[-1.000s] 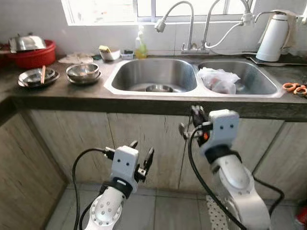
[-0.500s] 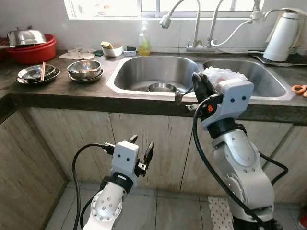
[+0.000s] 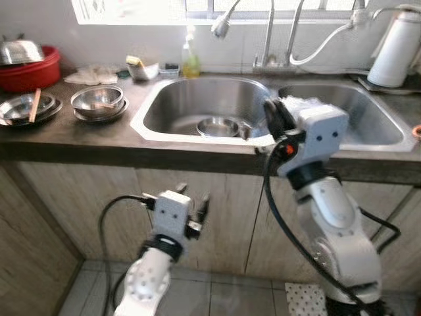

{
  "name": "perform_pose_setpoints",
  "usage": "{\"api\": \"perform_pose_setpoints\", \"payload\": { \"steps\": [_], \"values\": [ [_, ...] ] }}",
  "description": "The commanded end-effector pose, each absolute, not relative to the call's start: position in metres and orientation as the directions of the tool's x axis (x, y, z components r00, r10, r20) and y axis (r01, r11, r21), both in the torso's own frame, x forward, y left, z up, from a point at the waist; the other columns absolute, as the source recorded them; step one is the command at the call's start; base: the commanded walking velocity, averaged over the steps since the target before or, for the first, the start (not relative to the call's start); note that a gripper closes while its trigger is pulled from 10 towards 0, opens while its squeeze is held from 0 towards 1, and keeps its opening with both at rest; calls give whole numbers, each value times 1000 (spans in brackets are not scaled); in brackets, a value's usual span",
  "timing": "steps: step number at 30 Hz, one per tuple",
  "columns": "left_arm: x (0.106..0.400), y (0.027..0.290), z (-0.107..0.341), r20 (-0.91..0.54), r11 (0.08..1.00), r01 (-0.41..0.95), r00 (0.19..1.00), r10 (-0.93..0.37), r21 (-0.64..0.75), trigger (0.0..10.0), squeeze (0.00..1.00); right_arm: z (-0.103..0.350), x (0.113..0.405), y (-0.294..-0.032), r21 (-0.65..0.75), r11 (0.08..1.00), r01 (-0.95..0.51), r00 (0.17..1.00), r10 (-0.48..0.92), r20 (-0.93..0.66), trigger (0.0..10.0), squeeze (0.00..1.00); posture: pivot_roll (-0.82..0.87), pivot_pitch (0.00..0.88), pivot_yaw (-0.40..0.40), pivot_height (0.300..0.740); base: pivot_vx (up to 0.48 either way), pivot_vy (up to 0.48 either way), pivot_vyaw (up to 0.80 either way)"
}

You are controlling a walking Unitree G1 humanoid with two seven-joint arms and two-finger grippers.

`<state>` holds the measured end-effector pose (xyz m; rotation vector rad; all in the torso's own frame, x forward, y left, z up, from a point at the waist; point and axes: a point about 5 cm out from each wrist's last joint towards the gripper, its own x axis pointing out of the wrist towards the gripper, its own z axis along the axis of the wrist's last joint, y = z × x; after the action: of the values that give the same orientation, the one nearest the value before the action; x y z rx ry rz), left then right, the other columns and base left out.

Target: Kitchen organization

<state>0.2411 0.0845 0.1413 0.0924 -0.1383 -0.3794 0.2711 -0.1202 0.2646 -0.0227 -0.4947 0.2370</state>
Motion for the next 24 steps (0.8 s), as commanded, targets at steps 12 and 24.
{"api": "perform_pose_setpoints", "payload": {
  "steps": [12, 24],
  "values": [
    [242, 90, 140, 107, 930, 343, 928, -357, 131, 10000, 0, 279, 271, -108, -98, 958, -268, 809, 279, 517, 10000, 0, 34, 0, -18, 740, 334, 0, 0],
    [242, 91, 138, 96, 929, 346, 928, -360, 133, 10000, 0, 269, 275, -110, -115, 962, -246, 836, 271, 477, 10000, 0, 35, 0, -19, 740, 333, 0, 521]
  ]
}}
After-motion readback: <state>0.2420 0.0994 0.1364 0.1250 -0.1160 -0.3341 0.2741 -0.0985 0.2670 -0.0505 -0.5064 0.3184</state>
